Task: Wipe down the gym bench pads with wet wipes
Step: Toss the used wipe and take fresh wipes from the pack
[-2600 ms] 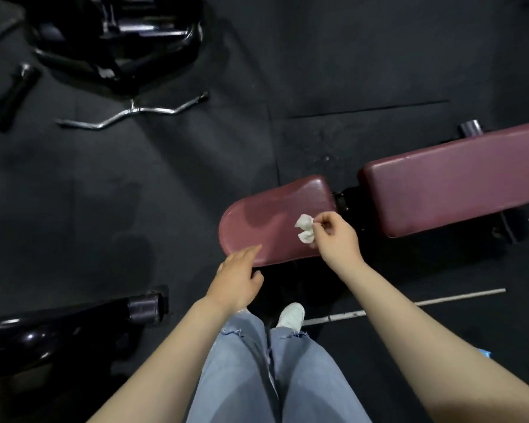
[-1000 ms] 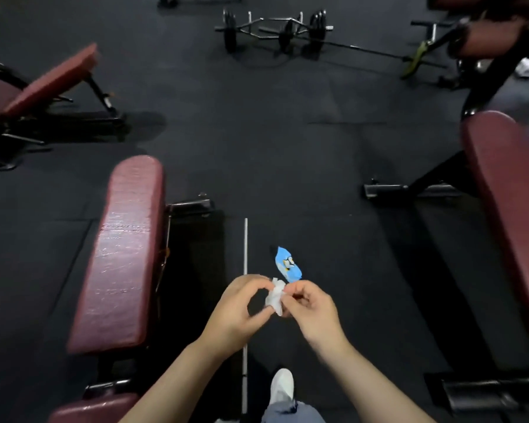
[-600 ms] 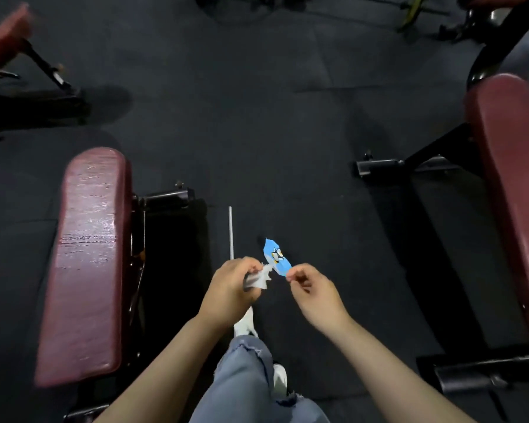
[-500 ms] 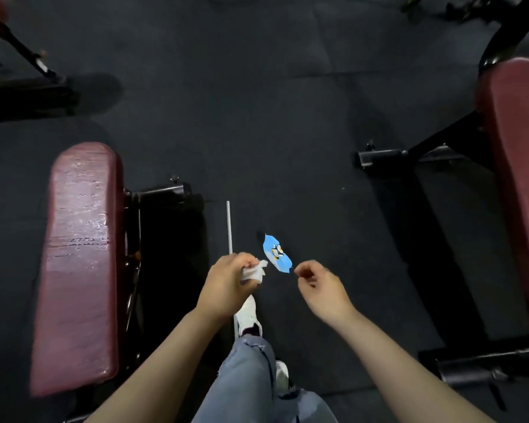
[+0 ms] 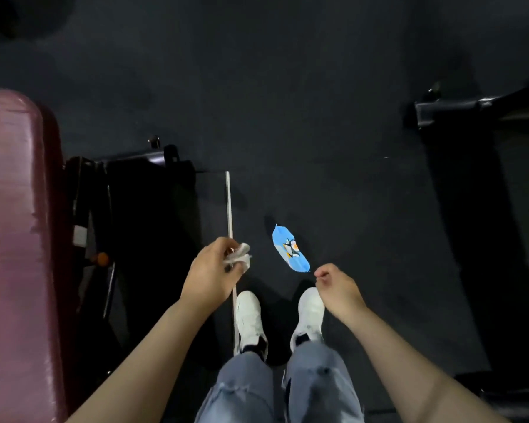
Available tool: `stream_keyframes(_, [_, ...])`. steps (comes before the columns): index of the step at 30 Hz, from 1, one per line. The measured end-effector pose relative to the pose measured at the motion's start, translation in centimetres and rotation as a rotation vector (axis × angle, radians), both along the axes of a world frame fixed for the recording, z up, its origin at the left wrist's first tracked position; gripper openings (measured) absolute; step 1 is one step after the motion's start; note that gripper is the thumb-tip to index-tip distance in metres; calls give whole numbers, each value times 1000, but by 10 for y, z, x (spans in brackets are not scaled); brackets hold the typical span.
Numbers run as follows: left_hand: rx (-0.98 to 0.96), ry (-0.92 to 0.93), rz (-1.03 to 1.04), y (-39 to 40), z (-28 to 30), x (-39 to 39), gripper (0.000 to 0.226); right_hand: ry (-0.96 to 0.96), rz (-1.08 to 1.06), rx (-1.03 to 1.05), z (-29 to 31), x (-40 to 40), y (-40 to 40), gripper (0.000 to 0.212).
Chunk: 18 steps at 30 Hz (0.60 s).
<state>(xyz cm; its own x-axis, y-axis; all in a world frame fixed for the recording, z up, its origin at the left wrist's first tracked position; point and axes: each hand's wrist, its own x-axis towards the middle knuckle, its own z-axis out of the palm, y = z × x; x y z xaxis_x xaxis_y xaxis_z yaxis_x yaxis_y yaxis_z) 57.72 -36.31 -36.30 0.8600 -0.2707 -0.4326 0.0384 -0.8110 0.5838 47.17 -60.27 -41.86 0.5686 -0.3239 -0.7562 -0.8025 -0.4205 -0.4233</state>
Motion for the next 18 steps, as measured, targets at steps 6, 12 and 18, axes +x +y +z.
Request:
stream_keyframes(6, [-1,109,100,-20,-174,17,17,63,213,-71,-195,46,-12,21])
stream_keyframes(12, [-60,234,163,-32,-285,7,19,125,273,-205,-324,69,-3,30])
stream_keyframes(18, [-24,310,104,-27,-325,10,18,113,420,-307,-380,70,0,21])
